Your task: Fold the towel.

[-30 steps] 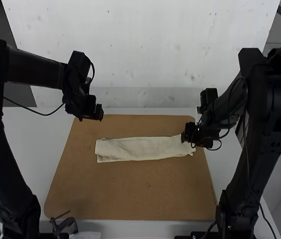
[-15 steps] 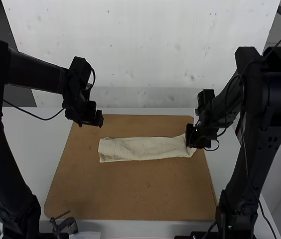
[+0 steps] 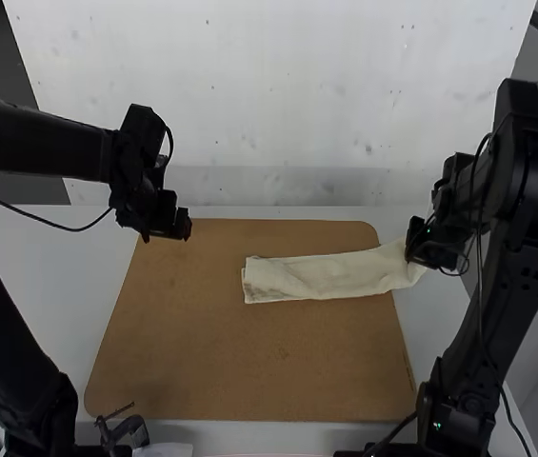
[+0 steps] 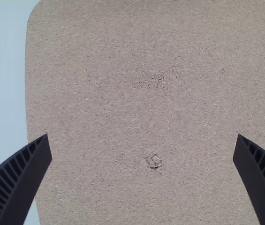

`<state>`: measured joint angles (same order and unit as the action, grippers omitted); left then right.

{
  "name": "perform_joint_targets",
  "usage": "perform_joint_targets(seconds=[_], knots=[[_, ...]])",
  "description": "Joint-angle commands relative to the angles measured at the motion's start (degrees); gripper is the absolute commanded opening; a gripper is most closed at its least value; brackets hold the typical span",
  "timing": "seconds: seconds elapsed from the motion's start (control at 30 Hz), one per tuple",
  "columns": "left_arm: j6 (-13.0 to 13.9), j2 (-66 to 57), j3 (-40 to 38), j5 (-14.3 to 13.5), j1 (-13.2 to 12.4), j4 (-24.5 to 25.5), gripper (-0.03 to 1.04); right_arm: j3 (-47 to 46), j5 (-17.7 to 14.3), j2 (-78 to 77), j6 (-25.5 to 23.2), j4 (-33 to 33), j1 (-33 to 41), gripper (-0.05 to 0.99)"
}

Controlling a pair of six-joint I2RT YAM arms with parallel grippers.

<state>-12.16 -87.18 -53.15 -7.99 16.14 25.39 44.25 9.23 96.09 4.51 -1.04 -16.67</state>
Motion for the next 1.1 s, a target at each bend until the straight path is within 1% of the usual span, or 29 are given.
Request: perform_joint_targets(seconds=[0.0, 0.2, 0.3, 0.43, 0.57, 0.7, 0.77, 0.9, 1.07], knots=[[1.4, 2.4, 0.6, -0.6, -1.1, -0.4, 1.01, 4.6, 0.7, -0.1, 3.2, -1.1, -3.7, 0.02], [1.7, 3.9, 2.3, -0.5, -1.5, -0.5, 1.01, 10.8, 0.7, 2.3, 4.5, -4.6, -7.8, 0.02], [1.9, 5.0, 2.8, -0.4, -2.1, -0.5, 1.01, 13.2, 0.7, 2.3, 5.2, -7.2, -9.2, 0.02], [2.3, 5.2, 2.9, -0.4, -2.4, -1.0, 1.01, 13.3, 0.8, -0.6, 5.4, -10.4, -7.9, 0.02], [2.3, 5.4, 3.0, -0.4, -2.8, -1.1, 1.01, 10.3, 0.7, -6.3, 4.3, -12.1, -2.3, 0.02], [2.3, 6.5, 3.4, -0.4, -3.1, -1.2, 1.0, 7.6, 0.0, -10.3, -0.2, -12.1, 6.5, 0.02], [2.5, 7.1, 3.9, -0.4, -3.5, -1.3, 1.0, 6.4, -1.7, -11.5, -2.2, -12.1, 10.9, 0.02], [2.9, 8.5, 4.9, -0.4, -4.5, -1.7, 1.0, 5.1, -6.2, -12.4, -6.6, -11.8, 21.2, 0.02], [3.1, 9.7, 5.9, -0.3, -4.8, -1.9, 1.0, 6.3, -11.9, -9.6, -11.2, -10.7, 32.2, 0.02]])
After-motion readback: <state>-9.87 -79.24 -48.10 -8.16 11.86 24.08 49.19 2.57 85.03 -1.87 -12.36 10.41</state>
